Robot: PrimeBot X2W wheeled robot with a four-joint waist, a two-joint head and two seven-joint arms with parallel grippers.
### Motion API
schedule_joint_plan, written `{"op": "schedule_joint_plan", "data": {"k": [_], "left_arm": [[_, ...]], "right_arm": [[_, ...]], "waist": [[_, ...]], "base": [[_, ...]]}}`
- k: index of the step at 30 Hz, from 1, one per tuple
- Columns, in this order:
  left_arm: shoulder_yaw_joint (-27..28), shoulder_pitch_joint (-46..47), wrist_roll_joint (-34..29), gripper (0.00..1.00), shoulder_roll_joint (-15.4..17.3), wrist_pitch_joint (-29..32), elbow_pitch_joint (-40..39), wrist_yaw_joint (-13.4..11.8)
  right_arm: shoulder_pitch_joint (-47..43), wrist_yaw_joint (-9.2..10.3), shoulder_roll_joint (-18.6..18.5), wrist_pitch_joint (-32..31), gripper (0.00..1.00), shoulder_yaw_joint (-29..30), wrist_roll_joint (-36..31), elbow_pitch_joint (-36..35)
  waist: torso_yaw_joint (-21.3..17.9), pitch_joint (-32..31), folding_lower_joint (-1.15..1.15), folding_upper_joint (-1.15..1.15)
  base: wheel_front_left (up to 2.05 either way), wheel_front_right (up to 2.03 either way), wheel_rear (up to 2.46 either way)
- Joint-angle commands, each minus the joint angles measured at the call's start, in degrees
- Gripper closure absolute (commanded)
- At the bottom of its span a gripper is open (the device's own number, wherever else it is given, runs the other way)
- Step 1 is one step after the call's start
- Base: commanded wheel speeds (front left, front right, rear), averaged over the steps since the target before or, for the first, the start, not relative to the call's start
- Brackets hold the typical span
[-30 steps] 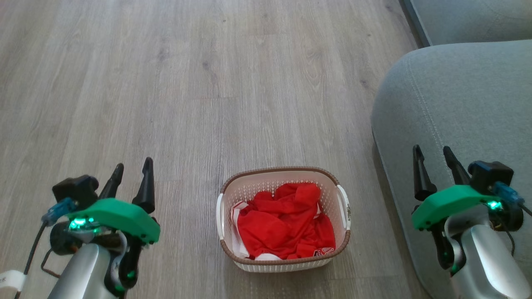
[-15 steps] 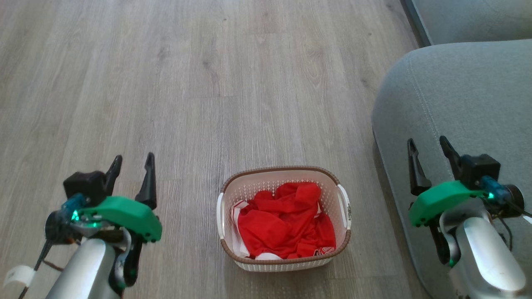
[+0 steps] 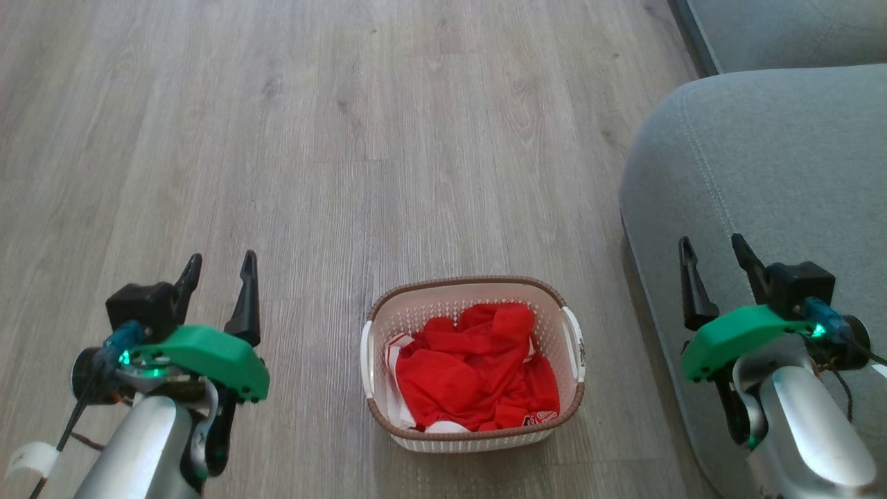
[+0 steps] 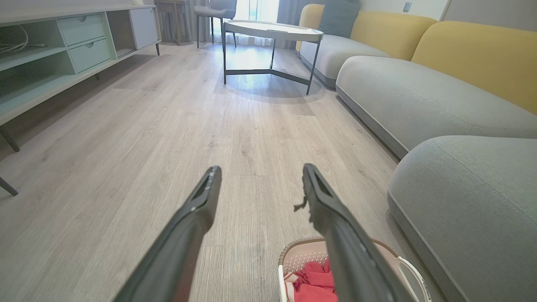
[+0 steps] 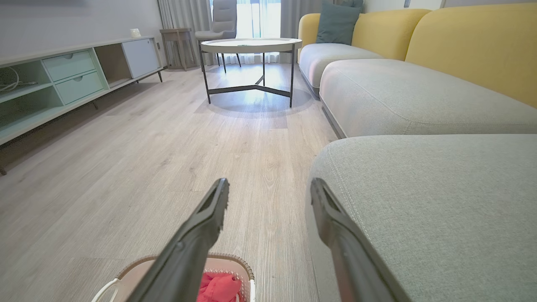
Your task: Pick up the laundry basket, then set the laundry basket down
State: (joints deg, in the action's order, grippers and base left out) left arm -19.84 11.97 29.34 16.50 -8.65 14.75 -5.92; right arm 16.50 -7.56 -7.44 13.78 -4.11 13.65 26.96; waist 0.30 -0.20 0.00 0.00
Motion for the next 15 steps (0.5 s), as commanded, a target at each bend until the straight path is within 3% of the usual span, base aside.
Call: {"op": "schedule_joint_plan", "data": {"k": [1,15], "left_arm": [[2.2,3.7,0.3,0.00,2.0,-0.5,-1.9,-0.4],[1.6,3.9,0.8,0.00,1.9,-0.7,-1.7,-0.5]], "right_arm": [[3.0,0.08,-0.8,0.5,0.00,-1.3,0.1,-1.5],[3.1,0.08,-1.0,0.6,0.00,-1.4,0.0,-1.2]], "waist": [[0.0,0.0,0.00,0.00],[0.2,0.6,0.00,0.00]], "base": [[0.00,0.00,0.00],[0.00,0.00,0.00]]}}
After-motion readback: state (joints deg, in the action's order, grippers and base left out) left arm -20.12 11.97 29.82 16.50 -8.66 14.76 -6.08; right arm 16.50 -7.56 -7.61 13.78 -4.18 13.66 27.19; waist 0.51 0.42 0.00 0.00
